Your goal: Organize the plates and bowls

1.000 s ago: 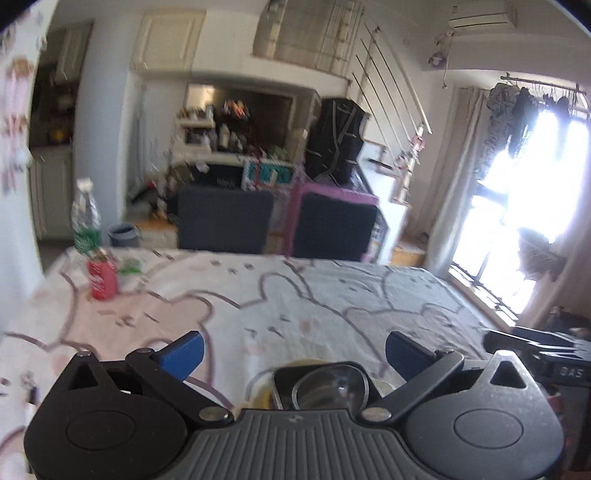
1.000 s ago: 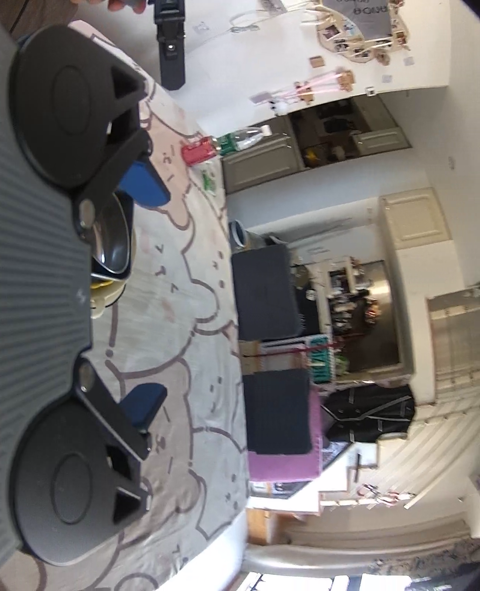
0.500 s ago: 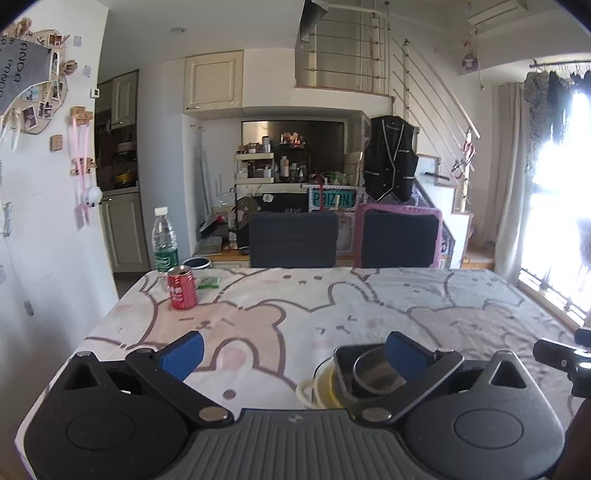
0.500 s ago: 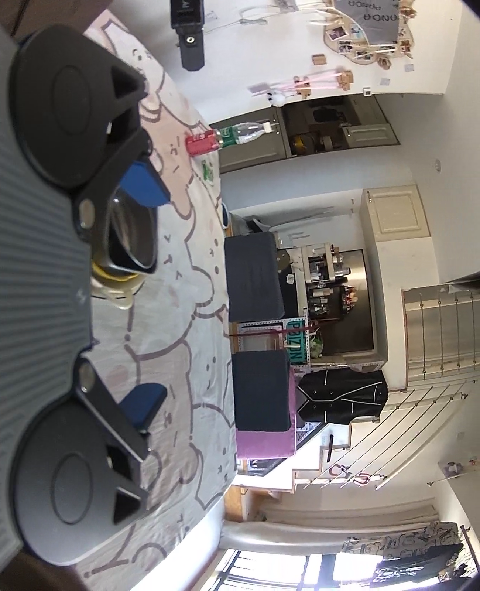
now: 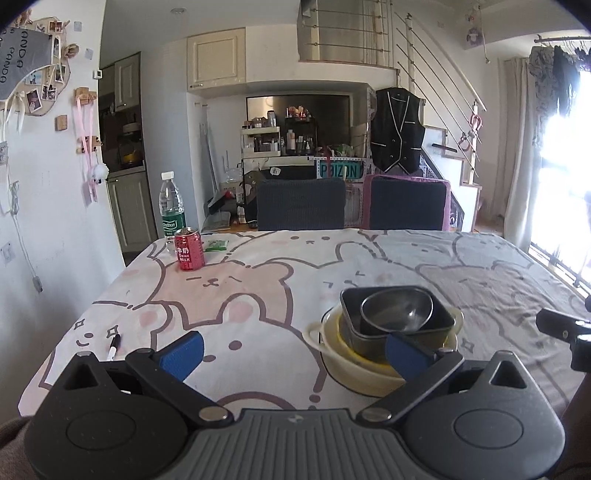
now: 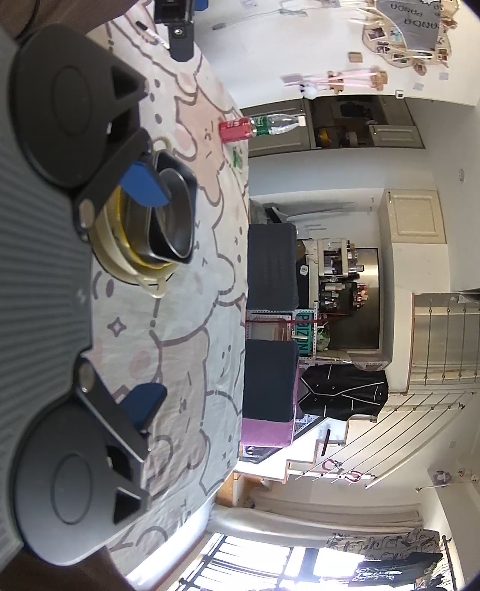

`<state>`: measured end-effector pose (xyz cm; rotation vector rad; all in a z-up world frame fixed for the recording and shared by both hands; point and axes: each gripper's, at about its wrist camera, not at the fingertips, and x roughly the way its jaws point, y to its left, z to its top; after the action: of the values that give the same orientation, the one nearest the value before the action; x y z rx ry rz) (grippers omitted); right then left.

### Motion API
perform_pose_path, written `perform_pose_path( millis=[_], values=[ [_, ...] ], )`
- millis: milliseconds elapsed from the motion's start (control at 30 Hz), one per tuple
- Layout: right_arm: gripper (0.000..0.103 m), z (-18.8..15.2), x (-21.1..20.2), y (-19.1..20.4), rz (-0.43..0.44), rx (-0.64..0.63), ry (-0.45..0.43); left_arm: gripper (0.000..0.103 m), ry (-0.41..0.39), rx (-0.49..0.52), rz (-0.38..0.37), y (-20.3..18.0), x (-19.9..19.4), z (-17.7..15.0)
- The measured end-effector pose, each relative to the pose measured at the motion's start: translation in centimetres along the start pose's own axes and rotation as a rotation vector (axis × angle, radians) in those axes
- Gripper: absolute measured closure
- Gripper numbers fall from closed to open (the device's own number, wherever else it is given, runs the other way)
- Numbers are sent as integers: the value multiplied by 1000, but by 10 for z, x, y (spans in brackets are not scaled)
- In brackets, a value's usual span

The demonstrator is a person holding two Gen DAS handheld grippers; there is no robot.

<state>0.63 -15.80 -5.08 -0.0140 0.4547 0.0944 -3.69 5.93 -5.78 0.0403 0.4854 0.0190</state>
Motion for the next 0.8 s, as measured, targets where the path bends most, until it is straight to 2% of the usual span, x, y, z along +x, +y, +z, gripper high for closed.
perform_pose_path(
  millis=[367, 800],
  values=[
    [0, -6, 2, -3, -32, -36, 15, 0, 17, 37, 7, -9, 6, -18],
    [0, -11, 1, -6, -20, -45, 18, 0, 19, 36, -12, -10, 7, -21]
  ],
)
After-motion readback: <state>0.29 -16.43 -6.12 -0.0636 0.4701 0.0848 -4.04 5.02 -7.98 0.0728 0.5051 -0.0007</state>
